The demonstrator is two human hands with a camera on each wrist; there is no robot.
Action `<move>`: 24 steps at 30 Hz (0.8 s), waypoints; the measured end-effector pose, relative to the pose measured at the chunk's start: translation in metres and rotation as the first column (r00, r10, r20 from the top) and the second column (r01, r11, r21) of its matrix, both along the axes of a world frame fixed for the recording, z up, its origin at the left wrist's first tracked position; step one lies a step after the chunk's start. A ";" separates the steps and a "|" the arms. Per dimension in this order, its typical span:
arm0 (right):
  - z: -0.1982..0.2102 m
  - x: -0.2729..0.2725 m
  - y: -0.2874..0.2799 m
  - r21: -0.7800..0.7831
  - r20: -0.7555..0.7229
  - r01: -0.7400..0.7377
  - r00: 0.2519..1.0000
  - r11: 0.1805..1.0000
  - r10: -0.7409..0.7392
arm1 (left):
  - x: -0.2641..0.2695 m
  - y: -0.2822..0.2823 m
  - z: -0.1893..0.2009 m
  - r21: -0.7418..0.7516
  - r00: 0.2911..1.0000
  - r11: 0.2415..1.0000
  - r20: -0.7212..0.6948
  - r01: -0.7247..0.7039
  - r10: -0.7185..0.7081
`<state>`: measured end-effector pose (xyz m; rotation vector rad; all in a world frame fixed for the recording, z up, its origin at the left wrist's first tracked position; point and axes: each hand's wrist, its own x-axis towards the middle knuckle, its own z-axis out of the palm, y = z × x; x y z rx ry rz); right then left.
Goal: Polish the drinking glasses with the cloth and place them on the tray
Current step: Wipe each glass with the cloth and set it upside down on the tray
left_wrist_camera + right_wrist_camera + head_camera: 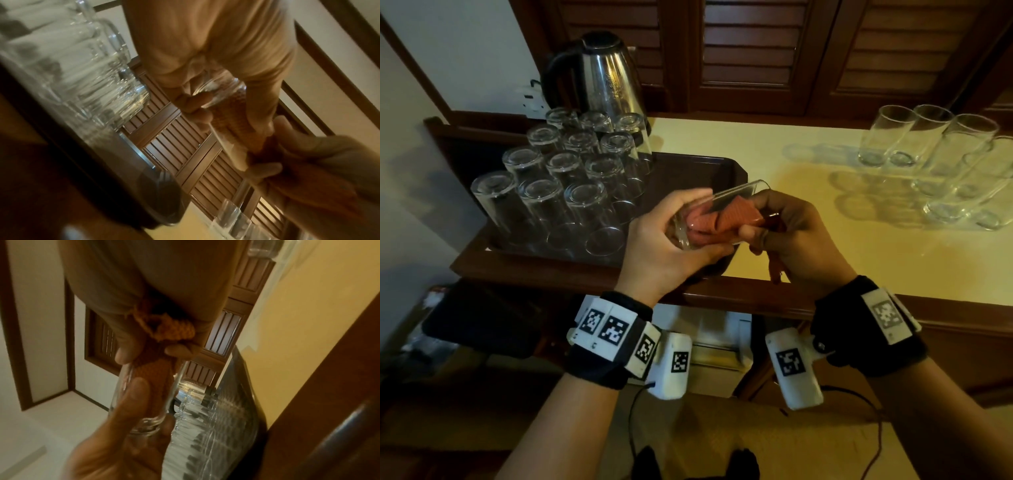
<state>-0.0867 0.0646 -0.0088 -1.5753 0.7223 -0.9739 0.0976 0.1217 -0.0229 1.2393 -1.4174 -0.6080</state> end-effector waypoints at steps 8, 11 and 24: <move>0.006 -0.001 0.000 -0.149 -0.039 0.028 0.999 0.988 -0.035 | -0.005 0.000 0.007 0.312 0.907 0.932 -0.419 0.185 -0.040; 0.001 -0.002 0.000 -0.090 -0.086 -0.008 0.996 0.996 0.001 | -0.002 0.001 0.008 0.158 0.993 0.987 -0.117 0.006 0.013; -0.008 -0.003 -0.001 -0.009 0.018 -0.014 1.000 1.000 0.014 | 0.006 0.002 0.011 0.252 0.972 0.960 -0.228 0.120 -0.062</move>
